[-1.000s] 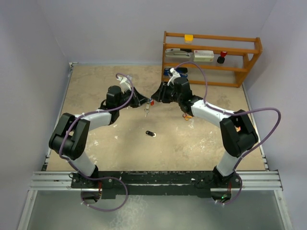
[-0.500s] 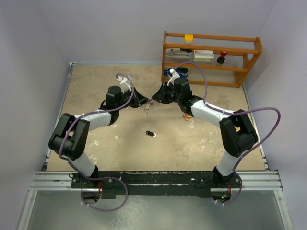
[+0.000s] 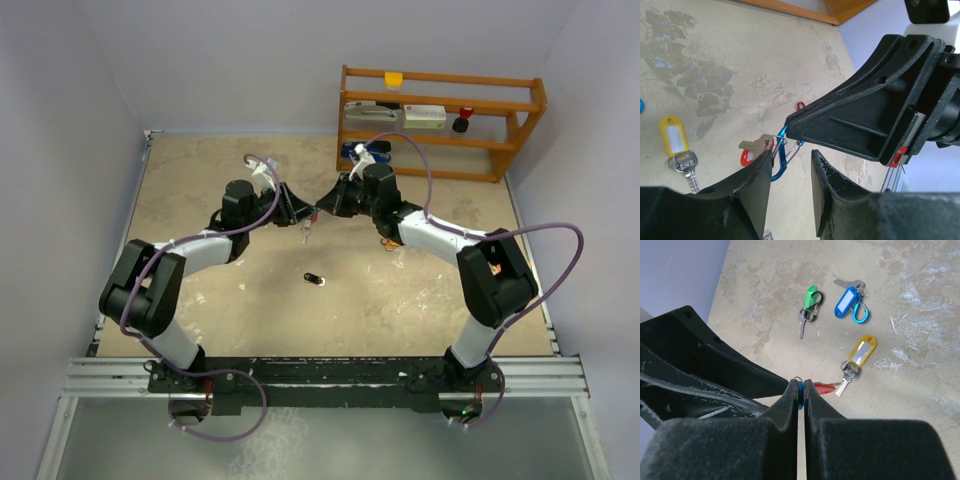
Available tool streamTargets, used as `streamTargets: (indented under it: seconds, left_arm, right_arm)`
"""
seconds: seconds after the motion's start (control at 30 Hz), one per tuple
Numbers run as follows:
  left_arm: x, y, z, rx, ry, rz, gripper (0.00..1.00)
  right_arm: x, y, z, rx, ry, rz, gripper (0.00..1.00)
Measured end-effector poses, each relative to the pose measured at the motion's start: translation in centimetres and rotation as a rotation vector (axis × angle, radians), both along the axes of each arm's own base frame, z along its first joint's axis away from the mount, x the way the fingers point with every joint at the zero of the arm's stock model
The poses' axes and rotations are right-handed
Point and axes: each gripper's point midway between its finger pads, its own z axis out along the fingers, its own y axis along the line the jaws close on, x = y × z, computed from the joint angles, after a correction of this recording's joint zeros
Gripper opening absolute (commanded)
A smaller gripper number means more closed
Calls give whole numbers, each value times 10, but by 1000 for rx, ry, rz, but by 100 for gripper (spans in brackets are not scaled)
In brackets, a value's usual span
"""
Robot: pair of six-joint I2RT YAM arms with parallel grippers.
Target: Put the keys on the keyring
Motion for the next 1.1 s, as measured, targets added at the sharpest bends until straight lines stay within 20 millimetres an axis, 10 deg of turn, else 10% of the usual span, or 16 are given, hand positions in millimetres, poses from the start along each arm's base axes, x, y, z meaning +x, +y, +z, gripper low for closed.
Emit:
streamTargets:
  seconds: [0.6, 1.1]
  left_arm:
    - [12, 34, 44, 22, -110, 225, 43]
    - [21, 51, 30, 70, -66, 312, 44]
  right_arm:
    - [14, -38, -26, -78, 24, -110, 0]
    - [37, -32, -52, -144, 16, -102, 0]
